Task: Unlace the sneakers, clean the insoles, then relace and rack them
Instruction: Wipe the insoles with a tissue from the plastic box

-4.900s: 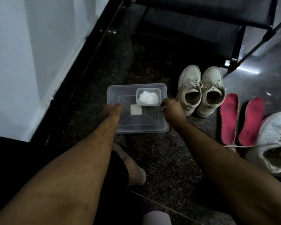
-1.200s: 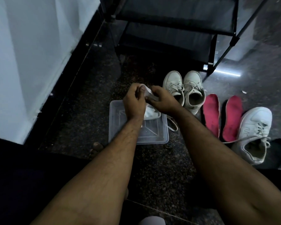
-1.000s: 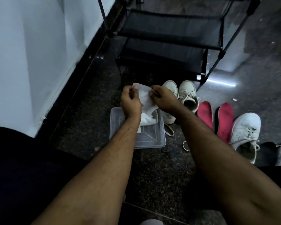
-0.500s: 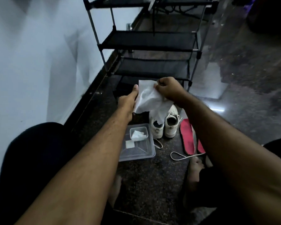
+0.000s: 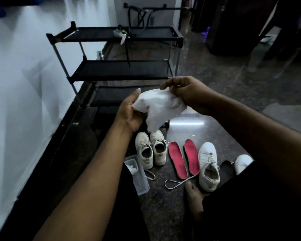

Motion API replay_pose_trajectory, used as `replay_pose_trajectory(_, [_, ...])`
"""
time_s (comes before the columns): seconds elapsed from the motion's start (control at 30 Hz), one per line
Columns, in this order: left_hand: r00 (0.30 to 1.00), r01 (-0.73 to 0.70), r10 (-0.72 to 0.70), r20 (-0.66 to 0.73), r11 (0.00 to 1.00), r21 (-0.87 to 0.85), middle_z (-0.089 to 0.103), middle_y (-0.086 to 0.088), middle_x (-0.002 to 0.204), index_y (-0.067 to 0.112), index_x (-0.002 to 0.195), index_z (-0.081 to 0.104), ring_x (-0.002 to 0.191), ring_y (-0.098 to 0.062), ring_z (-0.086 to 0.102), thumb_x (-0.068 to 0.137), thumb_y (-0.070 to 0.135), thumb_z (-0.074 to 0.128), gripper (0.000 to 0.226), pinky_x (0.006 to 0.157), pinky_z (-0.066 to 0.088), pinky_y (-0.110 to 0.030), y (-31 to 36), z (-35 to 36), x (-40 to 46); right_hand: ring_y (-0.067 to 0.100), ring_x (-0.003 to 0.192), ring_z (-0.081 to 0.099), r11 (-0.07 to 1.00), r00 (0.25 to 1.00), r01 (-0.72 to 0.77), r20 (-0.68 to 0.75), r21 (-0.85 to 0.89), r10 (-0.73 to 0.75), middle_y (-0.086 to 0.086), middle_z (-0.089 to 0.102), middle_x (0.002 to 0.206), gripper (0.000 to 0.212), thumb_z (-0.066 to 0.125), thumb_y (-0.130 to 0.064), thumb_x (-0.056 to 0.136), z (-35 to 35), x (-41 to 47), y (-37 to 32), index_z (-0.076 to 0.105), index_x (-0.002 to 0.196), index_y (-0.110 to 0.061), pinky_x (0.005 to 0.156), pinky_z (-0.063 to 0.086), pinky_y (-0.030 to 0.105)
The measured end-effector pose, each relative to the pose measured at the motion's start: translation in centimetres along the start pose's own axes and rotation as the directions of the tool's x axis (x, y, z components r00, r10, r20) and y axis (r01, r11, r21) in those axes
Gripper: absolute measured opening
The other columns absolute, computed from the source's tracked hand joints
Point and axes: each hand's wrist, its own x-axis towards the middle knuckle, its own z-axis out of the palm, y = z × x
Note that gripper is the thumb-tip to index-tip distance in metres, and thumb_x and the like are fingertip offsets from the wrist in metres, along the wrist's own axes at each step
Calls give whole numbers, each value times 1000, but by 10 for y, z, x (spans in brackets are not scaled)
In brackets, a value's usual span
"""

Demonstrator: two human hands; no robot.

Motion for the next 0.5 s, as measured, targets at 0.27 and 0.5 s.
replay_pose_trajectory(0.27, [912, 356, -365, 188, 931, 79, 62, -25, 132, -8, 132, 58, 121, -33, 62, 88, 65, 55, 85, 112, 43, -41, -41, 18, 21, 29, 83, 65, 973, 981, -186, -29, 136, 192, 26, 69, 103, 32, 63, 1, 91, -37, -24, 50, 64, 122, -5, 73, 58, 39])
replay_pose_trajectory(0.5, [975, 187, -219, 38, 901, 391, 74, -7, 98, 13, 114, 61, 88, -21, 72, 68, 31, 85, 55, 92, 54, -44, -75, 47, 50, 14, 90, 69, 976, 976, -194, -124, -103, 181, 12, 73, 107, 44, 77, 1, 80, -88, -37, 71, 66, 121, -8, 88, 58, 36])
